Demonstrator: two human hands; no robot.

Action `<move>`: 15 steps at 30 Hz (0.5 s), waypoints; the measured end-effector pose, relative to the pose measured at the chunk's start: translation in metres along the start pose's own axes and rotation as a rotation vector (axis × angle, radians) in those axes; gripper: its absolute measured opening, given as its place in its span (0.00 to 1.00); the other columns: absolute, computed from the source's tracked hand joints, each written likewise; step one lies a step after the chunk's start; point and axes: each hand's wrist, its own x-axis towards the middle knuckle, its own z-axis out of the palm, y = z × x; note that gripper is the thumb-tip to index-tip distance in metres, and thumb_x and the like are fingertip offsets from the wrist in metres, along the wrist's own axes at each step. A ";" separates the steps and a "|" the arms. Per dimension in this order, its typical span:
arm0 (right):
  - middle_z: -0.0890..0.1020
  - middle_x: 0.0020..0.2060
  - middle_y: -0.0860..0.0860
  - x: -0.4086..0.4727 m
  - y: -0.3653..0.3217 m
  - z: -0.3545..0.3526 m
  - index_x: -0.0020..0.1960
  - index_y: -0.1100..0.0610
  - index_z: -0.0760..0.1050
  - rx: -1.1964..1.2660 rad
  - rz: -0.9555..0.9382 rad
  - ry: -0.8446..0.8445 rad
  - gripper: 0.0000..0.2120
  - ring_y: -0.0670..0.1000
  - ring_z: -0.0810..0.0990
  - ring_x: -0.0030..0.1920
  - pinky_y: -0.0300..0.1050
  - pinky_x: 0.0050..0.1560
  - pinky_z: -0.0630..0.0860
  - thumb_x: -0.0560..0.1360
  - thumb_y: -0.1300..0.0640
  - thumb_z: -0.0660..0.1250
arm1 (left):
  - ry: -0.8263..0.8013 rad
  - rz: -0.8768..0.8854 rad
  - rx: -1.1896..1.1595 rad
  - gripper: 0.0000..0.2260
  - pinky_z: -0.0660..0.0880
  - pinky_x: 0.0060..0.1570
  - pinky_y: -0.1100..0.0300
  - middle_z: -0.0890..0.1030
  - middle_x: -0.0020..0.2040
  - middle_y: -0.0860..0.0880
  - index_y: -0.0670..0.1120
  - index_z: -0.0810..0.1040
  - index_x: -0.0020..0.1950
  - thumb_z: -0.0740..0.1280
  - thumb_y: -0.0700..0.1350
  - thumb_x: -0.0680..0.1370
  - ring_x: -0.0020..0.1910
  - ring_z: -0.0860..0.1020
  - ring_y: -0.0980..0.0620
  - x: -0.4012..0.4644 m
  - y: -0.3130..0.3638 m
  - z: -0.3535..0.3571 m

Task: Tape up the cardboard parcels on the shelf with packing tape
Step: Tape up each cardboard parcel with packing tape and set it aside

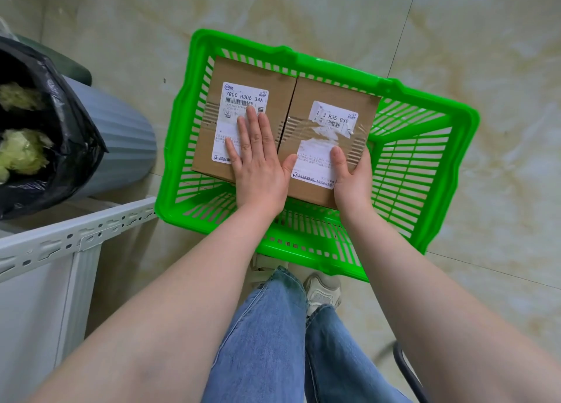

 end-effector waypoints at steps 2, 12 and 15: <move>0.80 0.59 0.50 0.000 0.000 0.000 0.71 0.57 0.68 -0.006 0.005 -0.002 0.26 0.48 0.79 0.59 0.48 0.64 0.74 0.78 0.48 0.68 | -0.005 -0.001 0.004 0.38 0.39 0.75 0.41 0.39 0.80 0.41 0.39 0.37 0.79 0.44 0.63 0.80 0.80 0.40 0.42 0.000 0.000 0.000; 0.75 0.66 0.52 0.003 0.000 -0.002 0.75 0.52 0.60 -0.053 0.092 0.018 0.47 0.53 0.73 0.67 0.56 0.69 0.69 0.63 0.31 0.67 | -0.043 -0.017 0.076 0.39 0.38 0.75 0.42 0.36 0.80 0.40 0.38 0.33 0.78 0.42 0.63 0.79 0.79 0.38 0.43 0.000 0.003 -0.011; 0.72 0.68 0.53 -0.001 -0.012 -0.006 0.77 0.52 0.57 -0.032 0.157 0.017 0.49 0.53 0.72 0.68 0.55 0.71 0.67 0.62 0.33 0.68 | -0.048 -0.033 0.023 0.38 0.38 0.76 0.42 0.37 0.80 0.40 0.39 0.34 0.79 0.42 0.63 0.79 0.79 0.38 0.43 -0.002 0.004 -0.019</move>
